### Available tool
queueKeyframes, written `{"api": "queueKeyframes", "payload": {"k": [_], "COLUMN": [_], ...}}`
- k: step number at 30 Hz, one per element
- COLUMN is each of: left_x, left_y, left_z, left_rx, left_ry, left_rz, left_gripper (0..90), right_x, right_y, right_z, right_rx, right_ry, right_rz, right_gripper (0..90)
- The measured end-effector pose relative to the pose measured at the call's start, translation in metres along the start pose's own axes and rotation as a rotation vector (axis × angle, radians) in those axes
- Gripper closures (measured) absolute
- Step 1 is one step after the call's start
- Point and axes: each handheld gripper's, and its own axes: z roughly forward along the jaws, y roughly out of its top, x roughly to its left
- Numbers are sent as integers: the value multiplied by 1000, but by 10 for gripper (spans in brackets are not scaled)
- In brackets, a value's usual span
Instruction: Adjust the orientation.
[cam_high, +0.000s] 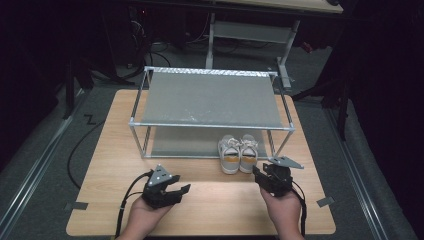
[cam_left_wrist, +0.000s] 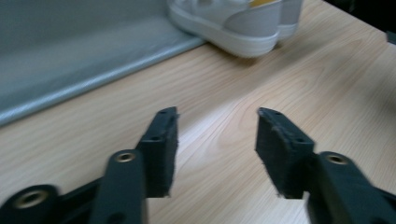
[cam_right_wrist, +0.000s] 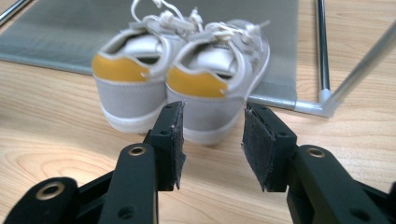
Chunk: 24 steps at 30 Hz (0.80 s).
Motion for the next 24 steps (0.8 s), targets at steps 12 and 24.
{"api": "queueKeyframes", "payload": {"k": [12,24], "left_x": [-50,-59], "left_y": [27,68], "left_z": [85,135], "left_rx": [22,24], "left_ry": [44,163], "left_rz": [8,-2], "left_gripper": [845,900], "right_x": [-11,-1], "right_y": [-26,-10], "right_z": [20,45], "right_rx": [-24,-52], "right_ry": [94,70], "right_rz": [-27,-51], "right_gripper": [810,900]}}
